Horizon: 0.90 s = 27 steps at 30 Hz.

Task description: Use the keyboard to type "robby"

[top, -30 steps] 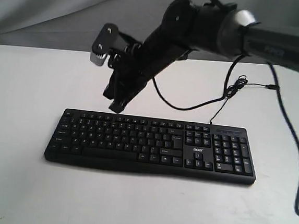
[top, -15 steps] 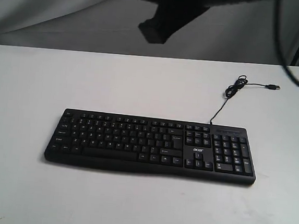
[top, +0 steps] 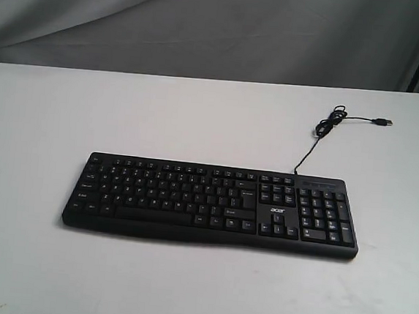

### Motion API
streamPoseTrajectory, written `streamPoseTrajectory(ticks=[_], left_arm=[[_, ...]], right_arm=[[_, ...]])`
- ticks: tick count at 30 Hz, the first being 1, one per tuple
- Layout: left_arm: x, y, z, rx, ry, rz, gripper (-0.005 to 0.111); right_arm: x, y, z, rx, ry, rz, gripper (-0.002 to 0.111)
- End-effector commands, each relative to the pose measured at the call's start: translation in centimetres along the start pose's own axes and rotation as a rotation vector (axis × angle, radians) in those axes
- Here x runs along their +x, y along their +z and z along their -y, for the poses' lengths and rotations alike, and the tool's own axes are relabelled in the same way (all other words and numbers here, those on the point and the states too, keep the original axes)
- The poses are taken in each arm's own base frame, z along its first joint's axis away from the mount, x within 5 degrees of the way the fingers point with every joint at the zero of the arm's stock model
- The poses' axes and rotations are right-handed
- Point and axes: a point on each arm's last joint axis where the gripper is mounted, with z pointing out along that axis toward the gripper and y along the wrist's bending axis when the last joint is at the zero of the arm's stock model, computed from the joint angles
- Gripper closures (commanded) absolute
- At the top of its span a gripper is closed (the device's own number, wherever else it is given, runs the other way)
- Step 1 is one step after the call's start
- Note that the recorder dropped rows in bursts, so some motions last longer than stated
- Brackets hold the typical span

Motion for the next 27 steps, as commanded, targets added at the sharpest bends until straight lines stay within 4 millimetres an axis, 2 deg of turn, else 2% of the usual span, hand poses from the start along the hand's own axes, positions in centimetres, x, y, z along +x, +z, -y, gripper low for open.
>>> streamPoseTrajectory(ticks=[1,4,6,10,13,16,21,24,27], left_arm=[[0.1,0.0,0.0,0.005,0.003,0.005,0.107],[0.1,0.0,0.0,0.005,0.003,0.005,0.107],[0.1,0.0,0.0,0.005,0.003,0.005,0.107],[0.1,0.0,0.0,0.005,0.003,0.005,0.107],[0.1,0.0,0.0,0.005,0.003,0.005,0.107],[0.1,0.0,0.0,0.005,0.003,0.005,0.107],[0.1,0.0,0.0,0.005,0.003,0.005,0.107],[0.1,0.0,0.0,0.005,0.003,0.005,0.107],[0.1,0.0,0.0,0.005,0.003,0.005,0.107]], right_arm=[[-2.2,-2.8,0.6,0.095,0.097,0.132,0.108],[-2.1,-4.0,1.2,0.155,0.127,0.134,0.108],[-1.0,-5.1,1.9,0.218,0.180,0.087,0.108],[3.5,-7.5,3.0,0.423,0.273,-0.038,0.108],[7.2,-9.7,2.8,0.572,0.287,-0.111,0.108],[10.5,-12.1,1.8,0.711,0.294,-0.133,0.108],[16.1,-15.2,-1.4,0.818,0.373,-0.127,0.108],[18.3,-16.3,-3.0,0.820,0.400,-0.132,0.108],[19.5,-16.9,-4.1,0.820,0.446,-0.101,0.108]])
